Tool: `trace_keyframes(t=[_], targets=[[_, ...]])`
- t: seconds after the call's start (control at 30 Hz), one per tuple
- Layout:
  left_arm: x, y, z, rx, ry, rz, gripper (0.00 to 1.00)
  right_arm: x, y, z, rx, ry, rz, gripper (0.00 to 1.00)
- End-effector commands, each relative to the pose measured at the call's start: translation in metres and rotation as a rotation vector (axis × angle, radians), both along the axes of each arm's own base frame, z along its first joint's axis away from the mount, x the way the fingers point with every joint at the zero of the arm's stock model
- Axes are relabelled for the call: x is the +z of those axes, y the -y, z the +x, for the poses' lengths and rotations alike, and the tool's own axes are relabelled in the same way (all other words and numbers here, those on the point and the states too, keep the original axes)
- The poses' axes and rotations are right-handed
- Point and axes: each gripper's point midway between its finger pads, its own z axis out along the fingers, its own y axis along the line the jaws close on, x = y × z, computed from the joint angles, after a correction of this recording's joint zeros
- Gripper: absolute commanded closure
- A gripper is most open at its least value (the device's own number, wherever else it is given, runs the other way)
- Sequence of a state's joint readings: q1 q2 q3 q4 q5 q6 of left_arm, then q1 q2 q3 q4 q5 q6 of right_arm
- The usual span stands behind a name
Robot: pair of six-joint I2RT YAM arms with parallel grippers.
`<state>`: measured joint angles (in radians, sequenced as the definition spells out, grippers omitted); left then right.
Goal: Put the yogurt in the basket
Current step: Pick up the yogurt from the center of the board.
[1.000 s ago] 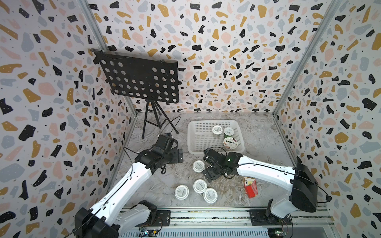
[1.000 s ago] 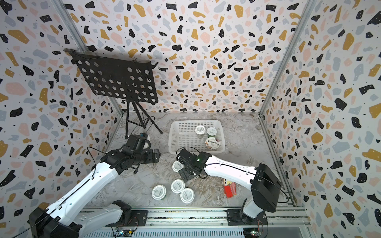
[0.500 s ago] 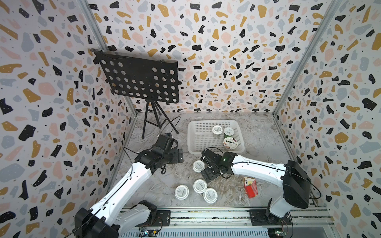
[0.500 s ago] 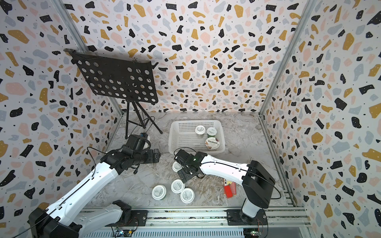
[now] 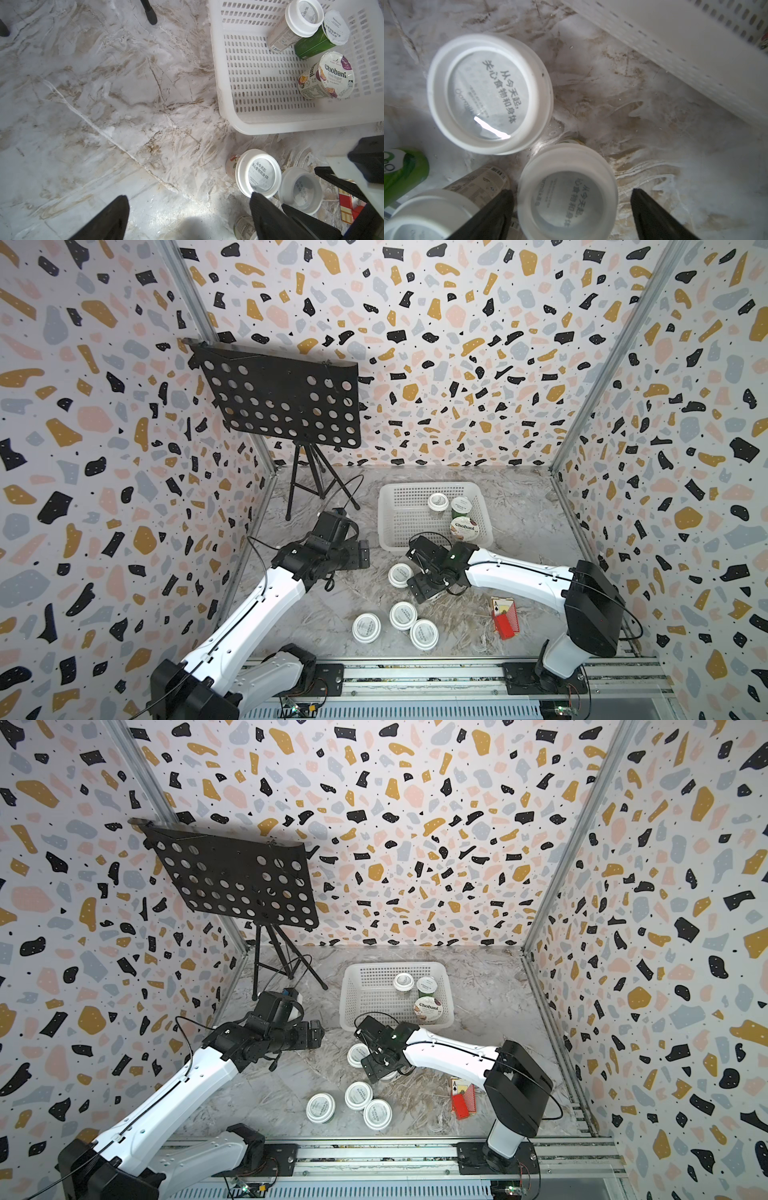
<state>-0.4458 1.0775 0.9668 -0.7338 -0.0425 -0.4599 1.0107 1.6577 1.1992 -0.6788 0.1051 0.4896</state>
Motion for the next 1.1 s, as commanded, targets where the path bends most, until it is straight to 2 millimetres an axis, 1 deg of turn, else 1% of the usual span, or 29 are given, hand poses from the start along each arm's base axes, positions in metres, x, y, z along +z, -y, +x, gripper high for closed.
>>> trace_keyframes(t=[0.0, 0.17, 0.57, 0.73, 1.07], targets=[[0.004, 0.000, 0.002, -0.002, 0.018, -0.005, 0.05, 0.005, -0.008, 0.003, 0.013, 0.003, 0.022, 0.09], [0.005, -0.001, 0.002, 0.000, 0.020, -0.005, 0.05, 0.000, -0.011, 0.000, 0.033, -0.008, 0.033, 0.09], [0.003, -0.001, 0.002, 0.001, 0.015, -0.002, 0.05, -0.017, -0.004, 0.000, 0.030, -0.015, -0.020, 0.12], [0.004, -0.001, 0.002, 0.003, 0.016, -0.001, 0.05, -0.019, -0.003, 0.000, 0.033, -0.016, -0.023, 0.15], [0.003, 0.000, 0.004, 0.002, 0.013, -0.003, 0.05, -0.020, -0.001, -0.001, 0.035, -0.016, -0.029, 0.18]])
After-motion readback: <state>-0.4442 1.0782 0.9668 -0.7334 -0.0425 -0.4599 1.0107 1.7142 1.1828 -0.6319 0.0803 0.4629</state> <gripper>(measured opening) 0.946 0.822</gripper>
